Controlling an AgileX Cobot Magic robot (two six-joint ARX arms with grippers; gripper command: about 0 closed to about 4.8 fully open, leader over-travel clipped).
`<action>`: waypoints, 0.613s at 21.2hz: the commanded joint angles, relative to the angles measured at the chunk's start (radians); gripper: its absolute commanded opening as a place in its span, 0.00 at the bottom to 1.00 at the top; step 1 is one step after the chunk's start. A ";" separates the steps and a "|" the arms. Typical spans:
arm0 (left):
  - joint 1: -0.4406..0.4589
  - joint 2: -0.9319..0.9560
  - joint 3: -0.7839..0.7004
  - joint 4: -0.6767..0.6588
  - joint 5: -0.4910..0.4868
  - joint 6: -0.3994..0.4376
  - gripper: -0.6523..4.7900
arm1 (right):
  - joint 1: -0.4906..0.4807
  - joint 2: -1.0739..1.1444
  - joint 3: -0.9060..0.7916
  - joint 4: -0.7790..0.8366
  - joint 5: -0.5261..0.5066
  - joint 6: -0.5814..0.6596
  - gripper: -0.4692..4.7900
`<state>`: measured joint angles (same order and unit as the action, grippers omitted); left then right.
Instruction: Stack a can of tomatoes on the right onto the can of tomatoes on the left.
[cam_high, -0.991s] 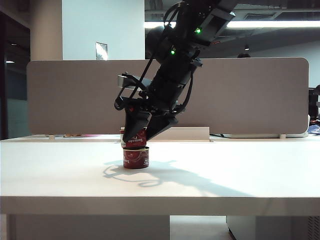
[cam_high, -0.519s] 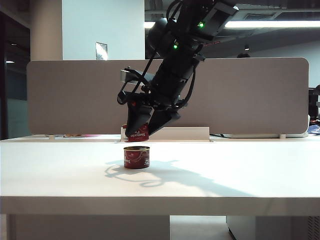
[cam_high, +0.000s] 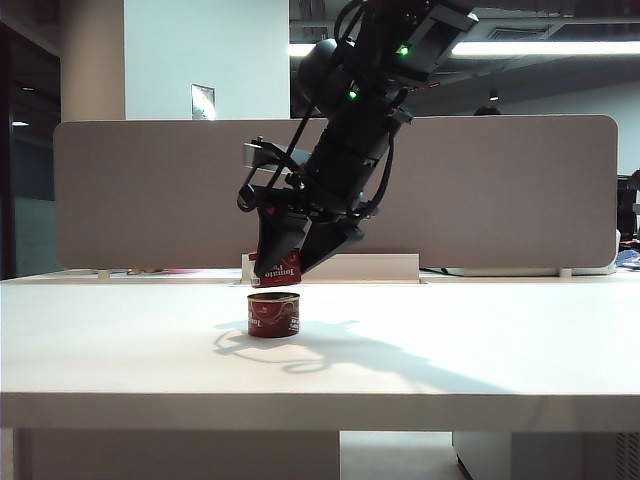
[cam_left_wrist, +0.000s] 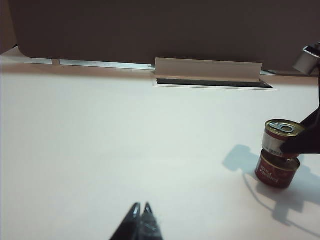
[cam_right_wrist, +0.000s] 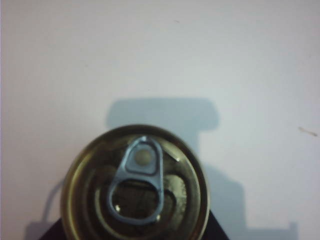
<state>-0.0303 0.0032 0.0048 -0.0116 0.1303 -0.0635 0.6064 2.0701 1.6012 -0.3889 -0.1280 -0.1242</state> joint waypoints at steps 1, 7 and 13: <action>0.001 0.001 0.005 0.013 0.004 0.004 0.11 | 0.000 -0.005 -0.009 0.034 -0.004 0.009 0.13; 0.001 0.001 0.005 0.013 0.004 0.004 0.11 | 0.000 -0.003 -0.011 0.034 -0.004 0.019 0.13; 0.001 0.001 0.005 0.013 0.004 0.004 0.11 | 0.002 -0.003 -0.019 0.030 -0.004 0.019 0.13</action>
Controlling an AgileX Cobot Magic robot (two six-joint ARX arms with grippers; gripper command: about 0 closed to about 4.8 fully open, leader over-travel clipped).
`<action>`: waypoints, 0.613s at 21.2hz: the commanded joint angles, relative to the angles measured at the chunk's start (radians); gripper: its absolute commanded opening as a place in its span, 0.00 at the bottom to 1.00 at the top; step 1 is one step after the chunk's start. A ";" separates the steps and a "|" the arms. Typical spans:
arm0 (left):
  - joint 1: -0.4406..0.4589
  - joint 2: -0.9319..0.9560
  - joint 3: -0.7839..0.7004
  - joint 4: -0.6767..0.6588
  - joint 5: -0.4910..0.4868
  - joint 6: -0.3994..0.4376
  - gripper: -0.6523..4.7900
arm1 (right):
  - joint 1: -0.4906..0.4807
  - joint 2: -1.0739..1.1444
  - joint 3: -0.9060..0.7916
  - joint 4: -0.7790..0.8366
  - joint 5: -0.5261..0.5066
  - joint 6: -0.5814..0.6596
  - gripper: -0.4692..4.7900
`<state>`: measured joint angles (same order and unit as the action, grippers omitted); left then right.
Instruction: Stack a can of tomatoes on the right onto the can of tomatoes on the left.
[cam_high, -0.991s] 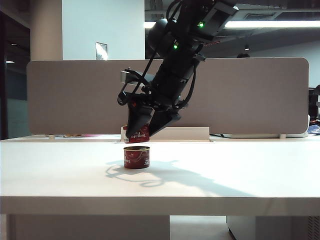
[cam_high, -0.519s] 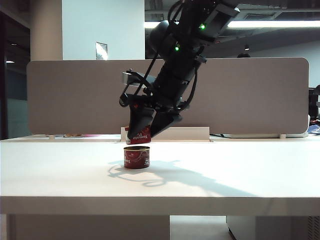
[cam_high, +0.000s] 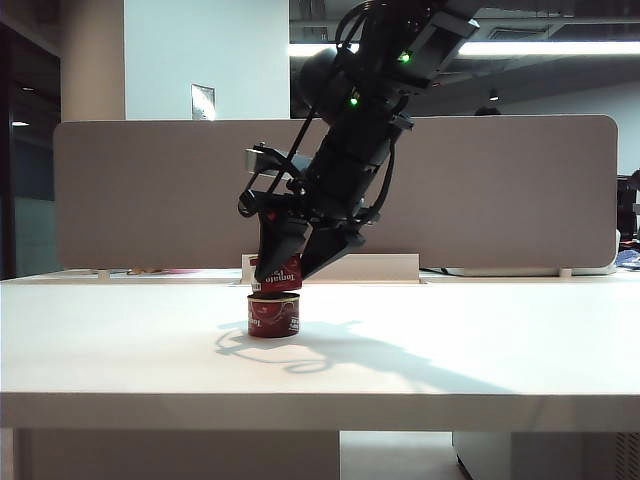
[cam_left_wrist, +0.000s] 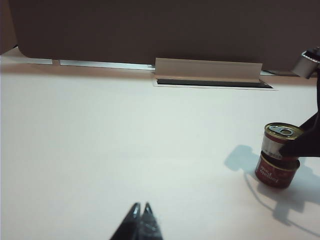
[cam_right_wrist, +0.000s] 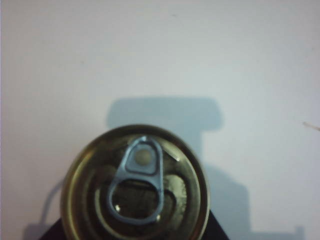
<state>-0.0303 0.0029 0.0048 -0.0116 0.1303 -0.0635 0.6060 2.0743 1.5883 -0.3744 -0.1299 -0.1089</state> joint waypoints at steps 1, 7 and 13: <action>0.001 0.001 0.005 0.013 0.004 0.004 0.11 | 0.003 -0.008 -0.008 0.011 -0.003 0.004 0.13; 0.001 0.001 0.004 0.013 0.004 0.004 0.11 | 0.003 -0.008 -0.008 0.004 -0.002 0.004 0.13; 0.001 0.001 0.005 0.013 0.004 0.004 0.11 | 0.003 -0.008 -0.008 -0.027 -0.002 0.004 0.22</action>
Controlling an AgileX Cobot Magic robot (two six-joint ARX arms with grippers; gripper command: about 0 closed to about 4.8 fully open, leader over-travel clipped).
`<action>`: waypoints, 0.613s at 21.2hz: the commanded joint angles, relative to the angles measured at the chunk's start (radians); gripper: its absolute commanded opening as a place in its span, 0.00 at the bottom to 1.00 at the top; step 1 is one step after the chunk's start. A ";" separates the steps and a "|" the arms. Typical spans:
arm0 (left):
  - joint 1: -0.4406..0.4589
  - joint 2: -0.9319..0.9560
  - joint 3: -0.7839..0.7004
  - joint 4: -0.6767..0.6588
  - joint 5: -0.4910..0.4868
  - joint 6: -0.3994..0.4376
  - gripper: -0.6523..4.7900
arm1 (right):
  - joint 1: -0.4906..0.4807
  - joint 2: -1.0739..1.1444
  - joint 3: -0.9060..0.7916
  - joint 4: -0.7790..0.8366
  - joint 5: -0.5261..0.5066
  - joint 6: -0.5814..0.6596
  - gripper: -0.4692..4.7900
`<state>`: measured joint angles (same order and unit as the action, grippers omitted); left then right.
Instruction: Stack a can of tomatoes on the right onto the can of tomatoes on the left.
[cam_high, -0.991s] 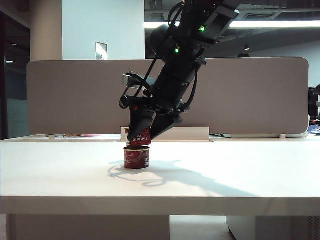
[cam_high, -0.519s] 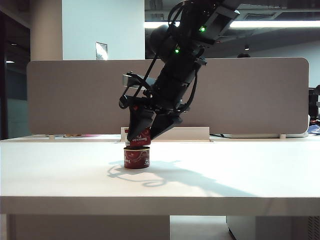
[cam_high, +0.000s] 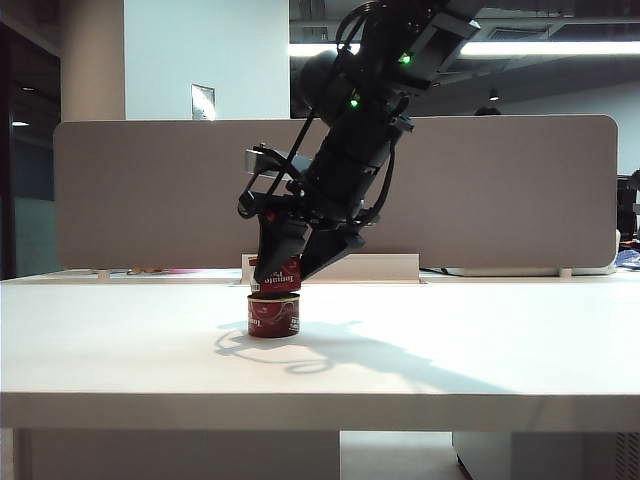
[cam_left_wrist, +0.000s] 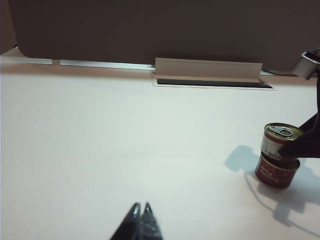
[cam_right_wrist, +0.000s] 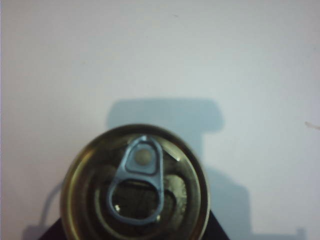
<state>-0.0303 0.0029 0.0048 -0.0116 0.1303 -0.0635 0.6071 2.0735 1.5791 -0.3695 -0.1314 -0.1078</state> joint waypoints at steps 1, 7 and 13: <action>0.001 0.001 0.004 0.013 0.004 0.004 0.11 | 0.002 -0.007 0.002 -0.039 -0.001 0.003 0.22; 0.001 0.001 0.005 0.013 0.004 0.004 0.11 | 0.002 -0.007 0.002 -0.070 -0.001 0.003 0.34; 0.001 0.001 0.005 0.013 0.004 0.004 0.11 | 0.002 -0.007 0.002 -0.095 -0.002 0.003 0.49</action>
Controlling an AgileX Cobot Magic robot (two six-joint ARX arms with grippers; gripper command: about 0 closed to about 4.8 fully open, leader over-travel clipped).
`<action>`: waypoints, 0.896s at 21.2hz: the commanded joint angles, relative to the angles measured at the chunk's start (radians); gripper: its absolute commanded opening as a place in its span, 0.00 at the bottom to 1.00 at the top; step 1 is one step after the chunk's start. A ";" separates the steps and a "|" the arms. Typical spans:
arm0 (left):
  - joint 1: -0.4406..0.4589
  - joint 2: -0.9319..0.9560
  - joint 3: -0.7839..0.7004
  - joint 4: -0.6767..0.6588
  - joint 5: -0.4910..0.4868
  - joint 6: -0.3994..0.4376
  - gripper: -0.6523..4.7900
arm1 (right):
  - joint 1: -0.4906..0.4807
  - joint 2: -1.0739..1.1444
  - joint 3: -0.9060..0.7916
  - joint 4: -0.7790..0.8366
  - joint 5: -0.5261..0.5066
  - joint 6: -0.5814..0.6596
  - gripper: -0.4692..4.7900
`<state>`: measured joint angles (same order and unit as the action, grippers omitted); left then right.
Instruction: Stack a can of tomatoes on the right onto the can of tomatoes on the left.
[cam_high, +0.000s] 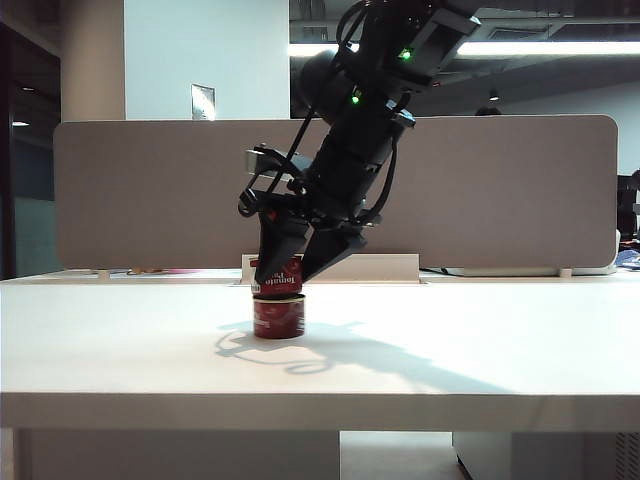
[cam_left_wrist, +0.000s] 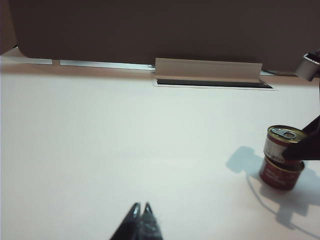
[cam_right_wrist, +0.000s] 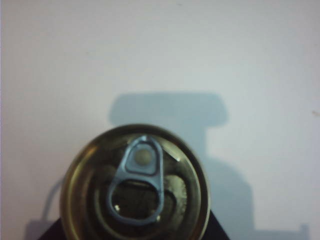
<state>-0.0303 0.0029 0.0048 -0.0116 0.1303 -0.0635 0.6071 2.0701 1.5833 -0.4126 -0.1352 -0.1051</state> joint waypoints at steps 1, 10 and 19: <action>0.001 0.001 0.005 0.013 0.004 0.004 0.11 | 0.002 -0.003 -0.002 -0.056 0.003 0.000 0.53; 0.001 0.001 0.004 0.013 0.004 0.004 0.11 | 0.002 -0.004 -0.002 -0.061 0.006 0.000 0.55; 0.001 0.001 0.004 0.013 0.004 0.004 0.11 | 0.002 -0.028 0.000 -0.062 0.011 0.000 0.59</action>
<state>-0.0303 0.0029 0.0048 -0.0116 0.1303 -0.0635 0.6075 2.0563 1.5845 -0.4622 -0.1310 -0.1055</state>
